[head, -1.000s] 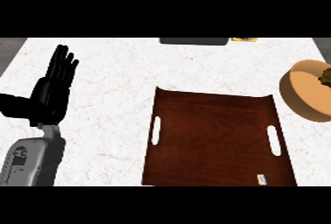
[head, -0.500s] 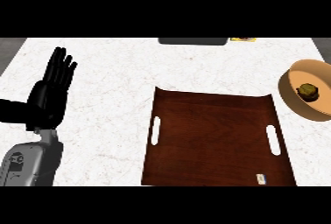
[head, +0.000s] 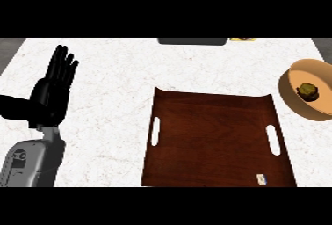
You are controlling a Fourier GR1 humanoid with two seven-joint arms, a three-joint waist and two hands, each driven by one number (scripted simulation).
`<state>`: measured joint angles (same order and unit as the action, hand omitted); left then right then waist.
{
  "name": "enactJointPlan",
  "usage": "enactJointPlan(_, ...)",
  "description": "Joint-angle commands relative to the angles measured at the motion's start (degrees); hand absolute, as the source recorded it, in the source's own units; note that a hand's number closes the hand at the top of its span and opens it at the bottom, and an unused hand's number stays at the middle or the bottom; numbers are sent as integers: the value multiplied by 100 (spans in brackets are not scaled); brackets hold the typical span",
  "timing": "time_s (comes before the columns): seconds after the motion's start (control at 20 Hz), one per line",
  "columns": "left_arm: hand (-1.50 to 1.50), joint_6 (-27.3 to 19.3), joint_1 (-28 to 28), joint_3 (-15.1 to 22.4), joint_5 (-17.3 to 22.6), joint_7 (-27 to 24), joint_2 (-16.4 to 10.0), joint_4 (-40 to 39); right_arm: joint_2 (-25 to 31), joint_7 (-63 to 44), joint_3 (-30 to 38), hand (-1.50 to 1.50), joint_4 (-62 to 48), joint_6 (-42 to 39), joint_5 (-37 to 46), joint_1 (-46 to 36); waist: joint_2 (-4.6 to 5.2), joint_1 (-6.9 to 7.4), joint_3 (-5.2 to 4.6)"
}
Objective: Pick the sweet potato from the tray and place it in the pot
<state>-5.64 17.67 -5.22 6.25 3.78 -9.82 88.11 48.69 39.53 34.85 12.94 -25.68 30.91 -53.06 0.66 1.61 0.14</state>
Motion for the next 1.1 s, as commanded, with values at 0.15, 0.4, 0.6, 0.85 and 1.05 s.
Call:
enactJointPlan(0.15,0,47,20,29,32,-42,48,40,489,159,621,-150,-378,-600,-655,246,49,74,18)
enactJointPlan(0.4,0,175,-49,-16,91,-111,-28,33,867,71,875,-150,-427,-873,-939,411,77,121,30)
enactJointPlan(0.6,0,203,130,-107,180,-18,-89,7,1209,-31,1024,-150,-413,-1121,-1113,528,93,99,38)
enactJointPlan(0.85,0,48,85,-1,31,-115,43,67,1261,-61,1165,-150,-433,-1125,-1274,735,128,159,65)
enactJointPlan(1.05,0,126,-74,-31,64,-188,15,34,1416,-95,1236,-150,-413,-1268,-1370,927,119,134,65)
